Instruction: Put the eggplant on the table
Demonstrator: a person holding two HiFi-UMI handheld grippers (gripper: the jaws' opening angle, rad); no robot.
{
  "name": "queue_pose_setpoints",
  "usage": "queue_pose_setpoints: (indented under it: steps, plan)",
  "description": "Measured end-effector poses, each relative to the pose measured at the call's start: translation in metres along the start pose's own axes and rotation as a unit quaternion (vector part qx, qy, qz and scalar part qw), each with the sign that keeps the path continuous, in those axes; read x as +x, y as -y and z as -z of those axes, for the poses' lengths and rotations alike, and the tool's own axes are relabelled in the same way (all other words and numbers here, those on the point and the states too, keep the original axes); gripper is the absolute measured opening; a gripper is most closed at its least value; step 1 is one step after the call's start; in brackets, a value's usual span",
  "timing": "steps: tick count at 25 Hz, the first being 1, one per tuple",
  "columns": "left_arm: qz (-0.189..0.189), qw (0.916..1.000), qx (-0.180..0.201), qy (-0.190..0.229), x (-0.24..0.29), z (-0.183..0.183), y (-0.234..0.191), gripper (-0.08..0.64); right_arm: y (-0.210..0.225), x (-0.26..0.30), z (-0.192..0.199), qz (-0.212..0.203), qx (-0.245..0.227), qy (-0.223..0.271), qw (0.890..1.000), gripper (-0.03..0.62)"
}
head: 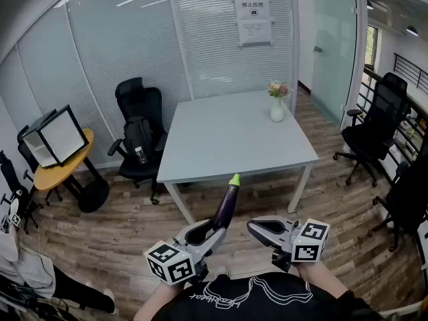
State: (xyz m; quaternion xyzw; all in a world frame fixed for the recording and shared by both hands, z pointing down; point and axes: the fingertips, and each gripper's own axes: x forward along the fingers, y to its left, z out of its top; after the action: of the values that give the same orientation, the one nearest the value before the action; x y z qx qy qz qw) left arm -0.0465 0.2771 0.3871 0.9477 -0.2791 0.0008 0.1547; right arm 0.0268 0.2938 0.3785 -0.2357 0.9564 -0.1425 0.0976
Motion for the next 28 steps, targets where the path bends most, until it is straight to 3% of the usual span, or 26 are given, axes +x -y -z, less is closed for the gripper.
queue_pose_setpoints:
  steps: [7, 18, 28]
  plan:
    - [0.002, 1.0, 0.007, -0.002, -0.006, 0.004, 0.017, 0.181, -0.008, -0.01, 0.002, 0.0, 0.002, 0.003, 1.0, 0.009]
    - [0.009, 0.9999, -0.012, -0.005, -0.002, 0.014, 0.004, 0.181, -0.004, -0.001, 0.014, 0.001, 0.003, -0.02, 1.0, 0.009]
    - [0.026, 0.9993, -0.022, -0.014, 0.027, 0.016, -0.026, 0.181, 0.036, 0.01, 0.018, 0.025, 0.016, -0.03, 0.999, 0.009]
